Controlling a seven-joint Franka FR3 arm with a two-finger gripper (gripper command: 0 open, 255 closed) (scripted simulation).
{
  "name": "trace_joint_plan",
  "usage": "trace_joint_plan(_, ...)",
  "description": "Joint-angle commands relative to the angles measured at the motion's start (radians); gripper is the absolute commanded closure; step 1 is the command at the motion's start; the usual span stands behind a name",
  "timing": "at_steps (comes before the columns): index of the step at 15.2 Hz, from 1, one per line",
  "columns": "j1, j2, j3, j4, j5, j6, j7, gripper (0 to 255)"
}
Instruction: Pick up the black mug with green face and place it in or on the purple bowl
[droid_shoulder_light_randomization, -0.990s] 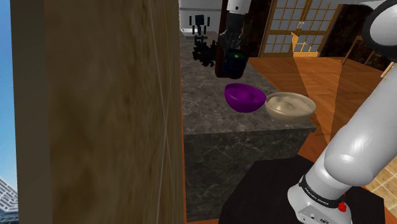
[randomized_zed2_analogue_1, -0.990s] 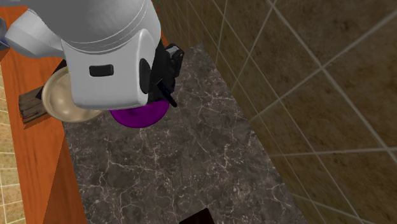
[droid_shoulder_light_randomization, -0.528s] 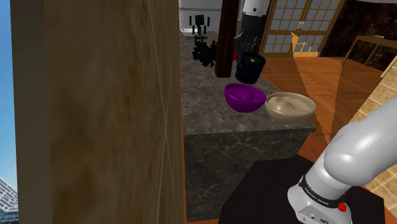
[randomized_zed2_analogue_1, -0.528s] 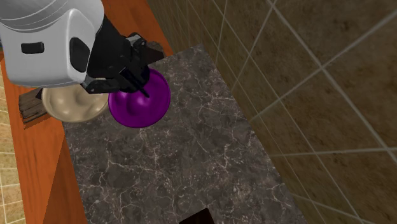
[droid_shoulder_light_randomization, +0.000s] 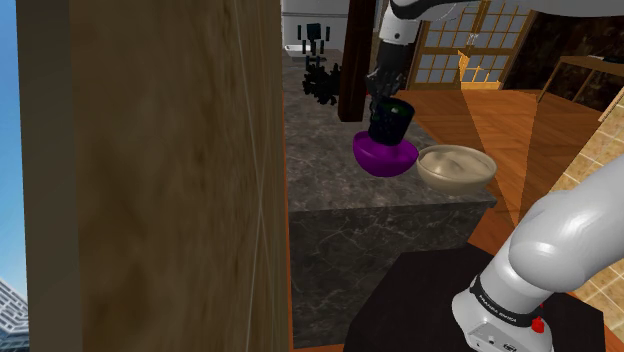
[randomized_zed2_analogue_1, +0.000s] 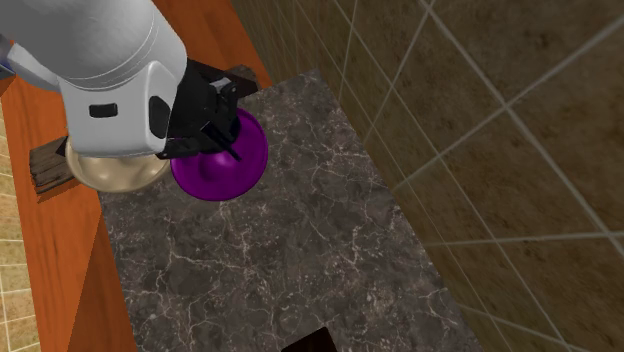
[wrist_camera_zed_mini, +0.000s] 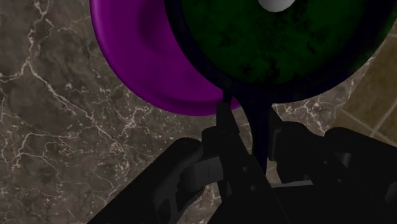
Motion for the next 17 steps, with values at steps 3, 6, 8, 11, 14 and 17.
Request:
trace_joint_plan(3,-0.001,-0.005,0.0,-0.059,0.0,0.056,-0.003,255)
trace_joint_plan(6,-0.001,-0.005,-0.001,-0.1,0.0,0.096,-0.006,255)
trace_joint_plan(8,-0.001,-0.005,-0.001,-0.111,0.0,0.107,-0.006,255)
trace_joint_plan(11,-0.001,-0.005,-0.001,-0.111,0.0,0.107,-0.006,255)
trace_joint_plan(14,-0.001,-0.005,-0.001,-0.111,0.0,0.107,-0.006,255)
trace_joint_plan(17,-0.001,-0.007,-0.001,-0.114,0.0,0.108,-0.006,0)
